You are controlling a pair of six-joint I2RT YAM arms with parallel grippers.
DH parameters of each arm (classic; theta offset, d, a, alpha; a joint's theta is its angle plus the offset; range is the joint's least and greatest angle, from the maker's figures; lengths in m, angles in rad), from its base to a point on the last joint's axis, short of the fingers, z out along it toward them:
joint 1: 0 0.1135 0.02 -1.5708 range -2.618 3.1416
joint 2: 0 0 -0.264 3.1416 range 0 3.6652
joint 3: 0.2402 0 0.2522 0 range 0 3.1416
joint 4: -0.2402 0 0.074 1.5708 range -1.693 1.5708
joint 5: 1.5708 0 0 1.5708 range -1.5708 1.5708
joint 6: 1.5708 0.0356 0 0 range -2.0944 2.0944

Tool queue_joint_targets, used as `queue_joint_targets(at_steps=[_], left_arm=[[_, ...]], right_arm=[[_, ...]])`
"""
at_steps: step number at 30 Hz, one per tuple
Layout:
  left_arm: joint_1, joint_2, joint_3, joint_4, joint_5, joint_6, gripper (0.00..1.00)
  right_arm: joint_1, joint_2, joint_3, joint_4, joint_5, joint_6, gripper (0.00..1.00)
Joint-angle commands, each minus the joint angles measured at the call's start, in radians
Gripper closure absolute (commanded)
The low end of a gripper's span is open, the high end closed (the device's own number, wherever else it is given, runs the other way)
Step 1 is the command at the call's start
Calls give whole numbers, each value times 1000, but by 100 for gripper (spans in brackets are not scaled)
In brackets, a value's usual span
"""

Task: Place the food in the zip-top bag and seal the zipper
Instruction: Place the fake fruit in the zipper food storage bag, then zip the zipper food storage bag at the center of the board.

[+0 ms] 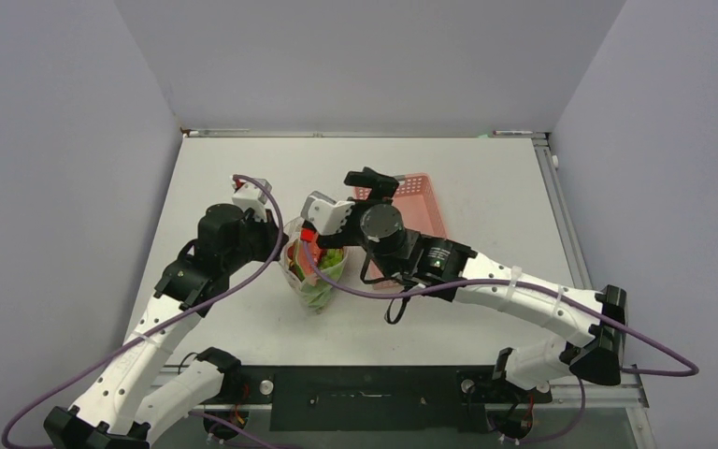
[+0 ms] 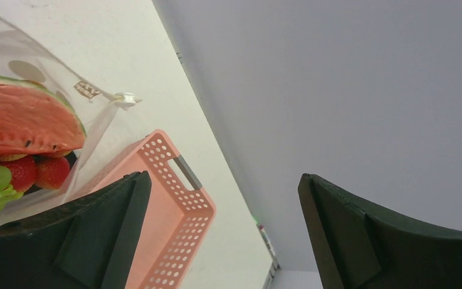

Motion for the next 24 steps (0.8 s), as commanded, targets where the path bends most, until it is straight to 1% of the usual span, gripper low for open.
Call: queue_joint_targets(at_steps=[1,5,8,13,17,24], left_arm=[[-4,3,28,45,19,26,100],[-4,3,25,50,42,39,100],[-4,5,24,53,73,50,100],[-26,15,26,52,118,79,100],[-65,7,34,46,128,120,100],[-79,-16,82,23,134,163,100]], right_arm=[[-51,-46,4,10,-51,169,0],[-108,-37,19,-44,-125,263,0],[-179,-24,39,-109,-256,350,0],[-275,-17,23,-140,-428,436,0],[-306,-32,-6,-137,-468,477,0],[-308,-69,-39,-169,-504,493,2]])
